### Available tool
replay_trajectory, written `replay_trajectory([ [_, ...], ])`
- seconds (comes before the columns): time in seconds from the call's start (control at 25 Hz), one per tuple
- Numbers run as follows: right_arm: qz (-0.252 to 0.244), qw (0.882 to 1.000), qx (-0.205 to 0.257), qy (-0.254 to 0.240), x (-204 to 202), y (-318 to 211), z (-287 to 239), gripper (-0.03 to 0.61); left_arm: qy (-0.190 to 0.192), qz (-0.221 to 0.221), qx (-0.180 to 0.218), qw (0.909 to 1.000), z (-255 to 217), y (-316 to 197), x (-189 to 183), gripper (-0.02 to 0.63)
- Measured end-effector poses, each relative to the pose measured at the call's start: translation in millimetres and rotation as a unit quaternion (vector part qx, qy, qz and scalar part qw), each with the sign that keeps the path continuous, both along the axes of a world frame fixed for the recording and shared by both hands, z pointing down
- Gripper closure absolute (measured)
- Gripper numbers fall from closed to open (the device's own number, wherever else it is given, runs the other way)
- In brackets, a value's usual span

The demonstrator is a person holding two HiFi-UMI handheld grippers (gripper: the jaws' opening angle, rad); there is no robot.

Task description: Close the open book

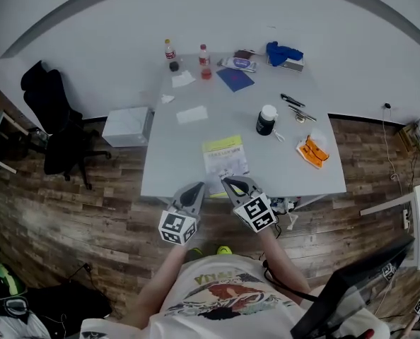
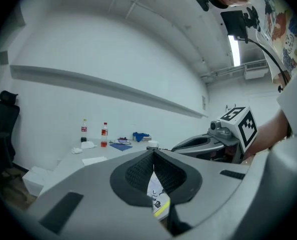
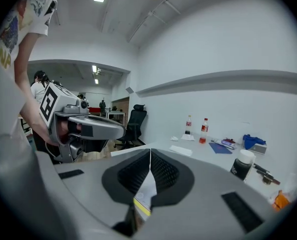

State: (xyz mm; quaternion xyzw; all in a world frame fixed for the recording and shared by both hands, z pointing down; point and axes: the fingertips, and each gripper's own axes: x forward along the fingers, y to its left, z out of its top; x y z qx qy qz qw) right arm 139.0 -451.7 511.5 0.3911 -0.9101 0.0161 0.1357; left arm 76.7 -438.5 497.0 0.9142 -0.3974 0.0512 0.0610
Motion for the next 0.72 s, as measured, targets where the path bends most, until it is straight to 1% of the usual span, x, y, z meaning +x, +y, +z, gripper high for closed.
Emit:
replay_trajectory([
  [0.16, -0.002, 1.0, -0.009, 0.005, 1.0, 1.3, 1.5, 0.557, 0.004, -0.005, 0.0, 1.0, -2.4, -1.4, -2.4, 0.601],
  [0.28, -0.005, 1.0, -0.004, 0.001, -0.1, 0.8, -1.7, 0.557, 0.004, -0.006, -0.001, 1.0, -1.8, -2.8, -0.5, 0.601],
  [0.44, -0.007, 1.0, -0.008, 0.004, 2.7, 3.8, 2.1, 0.557, 0.002, -0.002, -0.001, 1.0, -1.5, -1.2, 6.0, 0.601],
  [0.72, -0.01, 1.0, -0.002, -0.004, -1.7, 2.8, -4.7, 0.557, -0.006, 0.009, 0.003, 0.9999, -2.5, -2.6, 12.7, 0.601],
])
